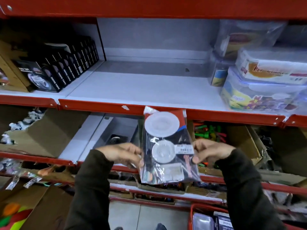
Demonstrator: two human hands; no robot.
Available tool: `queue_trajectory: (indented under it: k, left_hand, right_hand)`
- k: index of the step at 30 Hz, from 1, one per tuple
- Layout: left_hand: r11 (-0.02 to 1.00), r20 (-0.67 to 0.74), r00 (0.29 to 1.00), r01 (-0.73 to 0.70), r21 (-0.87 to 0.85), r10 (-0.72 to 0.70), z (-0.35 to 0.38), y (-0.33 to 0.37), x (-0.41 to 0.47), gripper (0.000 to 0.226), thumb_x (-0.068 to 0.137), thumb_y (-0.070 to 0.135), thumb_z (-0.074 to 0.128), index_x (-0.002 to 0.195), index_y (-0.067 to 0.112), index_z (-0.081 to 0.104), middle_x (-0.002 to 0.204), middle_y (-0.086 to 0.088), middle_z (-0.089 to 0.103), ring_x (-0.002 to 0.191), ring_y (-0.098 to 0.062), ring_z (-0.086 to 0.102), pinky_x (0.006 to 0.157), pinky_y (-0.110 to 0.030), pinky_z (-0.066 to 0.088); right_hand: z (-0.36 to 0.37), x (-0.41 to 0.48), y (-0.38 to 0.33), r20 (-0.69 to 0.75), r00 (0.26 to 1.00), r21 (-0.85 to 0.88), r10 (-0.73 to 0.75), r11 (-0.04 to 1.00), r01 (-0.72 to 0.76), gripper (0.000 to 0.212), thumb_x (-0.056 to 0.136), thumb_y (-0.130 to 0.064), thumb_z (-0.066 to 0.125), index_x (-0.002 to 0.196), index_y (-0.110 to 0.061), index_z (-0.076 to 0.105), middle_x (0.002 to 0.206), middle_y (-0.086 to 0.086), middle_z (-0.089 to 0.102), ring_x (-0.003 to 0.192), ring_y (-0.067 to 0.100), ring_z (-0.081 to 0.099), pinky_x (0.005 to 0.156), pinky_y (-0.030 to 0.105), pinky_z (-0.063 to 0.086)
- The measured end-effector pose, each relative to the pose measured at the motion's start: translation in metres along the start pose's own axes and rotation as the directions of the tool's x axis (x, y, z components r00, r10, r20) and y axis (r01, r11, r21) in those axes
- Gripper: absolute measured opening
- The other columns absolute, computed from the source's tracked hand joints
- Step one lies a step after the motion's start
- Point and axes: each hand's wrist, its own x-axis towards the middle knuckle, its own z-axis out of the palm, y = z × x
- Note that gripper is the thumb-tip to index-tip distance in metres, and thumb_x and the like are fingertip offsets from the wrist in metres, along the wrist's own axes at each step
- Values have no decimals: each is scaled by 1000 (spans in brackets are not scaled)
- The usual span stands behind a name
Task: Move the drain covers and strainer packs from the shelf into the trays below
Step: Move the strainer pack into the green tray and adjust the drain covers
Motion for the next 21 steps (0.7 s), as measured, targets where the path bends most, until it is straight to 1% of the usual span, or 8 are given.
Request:
queue_trajectory:
  k: [3,7,10,12,14,15,17,21]
  left_hand:
    - [979,-34,980,192,-65,-195,6,-30,13,24,57,22,76,76,13,64,67,0,71,64,-10,68,72,-25,53]
    - [904,-196,883,416,-96,-427,7,-58,38,8,62,25,70,65,18,68,59,2,71,69,-13,65,87,-34,45]
    - [845,-328,780,509,-164,-533,5,-68,63,9,82,27,65,76,19,67,59,9,73,76,-11,63,79,-27,46]
    - [856,-433,739,449,-255,-517,2,-74,81,9,85,22,65,80,14,67,55,6,72,65,-9,66,64,-21,51]
    - [905,-583,693,324,-274,-425,-5,-84,104,25,74,19,74,91,2,71,66,-7,76,68,-18,73,70,-29,61]
    - [924,-649,659,299,-239,-381,-10,-92,114,39,68,23,76,97,-1,72,80,-13,78,78,-25,75,80,-36,62]
    - [946,-738,597,260,-192,-314,-22,-117,138,36,69,26,73,99,7,73,101,-18,76,93,-33,74,90,-44,60]
    - [968,-821,512,137,-212,-252,-18,-109,131,32,81,21,70,112,14,68,108,-8,73,94,-34,73,88,-45,60]
  right_hand:
    - [4,10,28,-51,985,-8,168,986,-168,38,58,-19,89,92,-12,74,79,1,74,65,8,69,59,19,55]
    - [3,27,49,-262,908,40,327,944,-328,21,68,-19,79,85,-15,68,65,-4,68,54,4,62,43,15,43]
    - [4,46,57,-488,803,113,341,937,-330,7,83,-11,71,85,-15,66,50,-5,62,41,4,54,37,16,31]
    - [4,64,64,-670,670,166,320,944,-286,11,87,-3,66,97,-7,67,38,-4,59,27,2,48,31,13,28]
    - [2,81,72,-783,551,173,289,952,-253,26,86,3,63,112,2,64,42,3,60,26,3,47,30,13,32]
    - [3,89,75,-799,528,167,288,949,-266,34,86,3,63,120,3,61,51,8,61,33,7,50,34,15,35]
    - [6,101,82,-789,529,147,313,932,-332,42,87,-4,62,128,-2,56,64,10,57,49,15,49,45,21,36]
    - [7,109,84,-850,492,9,189,939,-345,38,88,-16,64,124,-7,59,82,11,63,70,25,55,62,35,49]
